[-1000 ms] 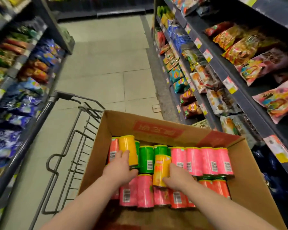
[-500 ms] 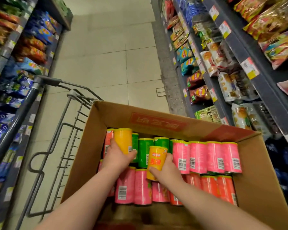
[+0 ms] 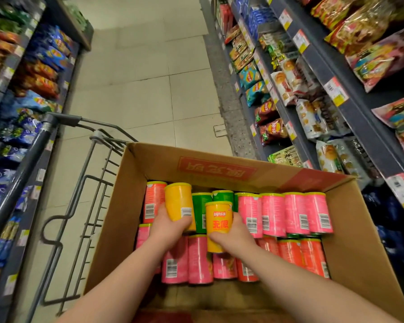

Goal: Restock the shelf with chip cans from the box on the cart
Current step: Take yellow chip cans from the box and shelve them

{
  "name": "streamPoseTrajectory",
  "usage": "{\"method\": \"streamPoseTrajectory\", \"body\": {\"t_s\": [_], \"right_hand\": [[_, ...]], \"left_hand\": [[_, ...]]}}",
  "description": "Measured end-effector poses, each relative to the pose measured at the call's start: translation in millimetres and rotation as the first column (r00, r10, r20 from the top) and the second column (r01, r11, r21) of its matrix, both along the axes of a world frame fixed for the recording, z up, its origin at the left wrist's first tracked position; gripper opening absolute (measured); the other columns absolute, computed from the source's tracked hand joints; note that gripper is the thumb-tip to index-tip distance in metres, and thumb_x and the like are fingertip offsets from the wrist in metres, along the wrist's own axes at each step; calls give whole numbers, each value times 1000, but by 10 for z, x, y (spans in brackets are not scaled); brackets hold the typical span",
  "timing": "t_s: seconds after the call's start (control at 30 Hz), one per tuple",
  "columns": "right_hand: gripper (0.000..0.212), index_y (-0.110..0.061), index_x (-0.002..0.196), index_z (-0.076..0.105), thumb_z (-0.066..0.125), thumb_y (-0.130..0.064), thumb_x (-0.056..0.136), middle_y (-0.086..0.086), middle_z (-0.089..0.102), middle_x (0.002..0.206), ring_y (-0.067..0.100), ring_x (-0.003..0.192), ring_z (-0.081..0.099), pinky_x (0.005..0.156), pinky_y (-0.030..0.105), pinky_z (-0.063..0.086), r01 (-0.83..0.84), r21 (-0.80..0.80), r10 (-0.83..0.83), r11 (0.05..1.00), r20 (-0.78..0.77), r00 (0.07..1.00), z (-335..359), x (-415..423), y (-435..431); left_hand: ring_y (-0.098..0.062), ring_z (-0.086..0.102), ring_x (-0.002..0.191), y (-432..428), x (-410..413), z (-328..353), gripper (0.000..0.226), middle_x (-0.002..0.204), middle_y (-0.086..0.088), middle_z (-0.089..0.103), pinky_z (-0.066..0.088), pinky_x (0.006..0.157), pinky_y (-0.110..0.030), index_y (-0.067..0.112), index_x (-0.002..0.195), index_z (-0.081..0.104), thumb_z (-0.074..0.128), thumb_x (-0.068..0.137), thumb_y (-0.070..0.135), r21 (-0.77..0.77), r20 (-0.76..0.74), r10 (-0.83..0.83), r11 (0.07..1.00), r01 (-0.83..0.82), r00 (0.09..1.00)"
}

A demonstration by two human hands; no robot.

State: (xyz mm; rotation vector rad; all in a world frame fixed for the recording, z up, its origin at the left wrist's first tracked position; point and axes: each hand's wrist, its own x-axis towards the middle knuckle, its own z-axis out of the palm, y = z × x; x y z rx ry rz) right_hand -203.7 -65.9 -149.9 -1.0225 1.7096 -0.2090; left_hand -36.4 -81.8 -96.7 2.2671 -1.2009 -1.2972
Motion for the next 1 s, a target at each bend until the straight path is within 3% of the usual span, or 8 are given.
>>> {"method": "streamPoseTrajectory", "body": {"t_s": [0.17,0.37,0.53,0.63,0.73,0.8,0.93,1.0], "right_hand": [[75,-23,130,37,78,-31,68,1,58,111,18,98,60,89,35,51,43,-58,-40,997,50,998,247,-76,122],[74,-19,133,40,78,-27,70,-1,57,109,16,95,57,79,24,43,104,-172,-104,980,12,995,588,-125,369],[69,-22,129,39,77,-30,71,-3,55,108,15,96,56,83,26,45,195,-245,-204,950,-10,979,906,-178,662],[76,-18,132,40,78,-31,67,0,59,109,17,98,60,89,33,49,272,-266,-279,925,14,960,1049,-213,845],[75,-17,136,37,77,-27,72,0,55,110,16,98,56,88,32,48,340,-292,-347,894,31,938,1224,-222,1114],[75,-17,139,34,75,-23,76,0,51,109,15,97,53,87,28,45,362,-309,-373,879,27,927,1311,-234,1295],[71,-19,137,34,72,-25,78,-2,52,114,14,98,52,88,30,45,404,-346,-425,847,16,905,1490,-256,1663],[69,-21,137,34,71,-27,79,-3,50,112,13,98,50,86,27,41,426,-354,-456,832,0,890,1562,-281,1847]], "left_hand": [[-16,61,88,204,22,66,53,103,-1,61,48,73,-30,19,126,46,72,80,23,29,-152,18,999,-14,988],[-21,66,91,400,-10,310,63,106,-5,66,55,85,-43,21,120,50,75,64,34,-38,-266,-45,999,36,963],[-18,64,88,616,-91,543,44,99,-2,65,53,74,-33,23,115,50,73,78,23,-112,-326,-139,988,108,935],[-20,67,91,744,-142,632,63,102,-3,68,54,87,-45,25,114,53,73,56,40,-137,-373,-182,981,140,910],[-20,67,91,892,-198,724,62,101,-2,69,53,88,-45,28,106,55,69,48,45,-183,-399,-249,965,190,882],[-18,67,89,1010,-255,805,65,100,-1,69,55,82,-39,27,109,56,70,49,47,-207,-427,-304,950,235,852],[-10,60,73,1268,-386,929,39,93,0,68,44,55,-21,22,106,57,74,71,31,-243,-490,-379,924,294,785],[-13,62,75,1371,-451,918,62,98,-3,70,45,61,-26,21,110,57,71,55,44,-262,-504,-417,908,327,756]]}}
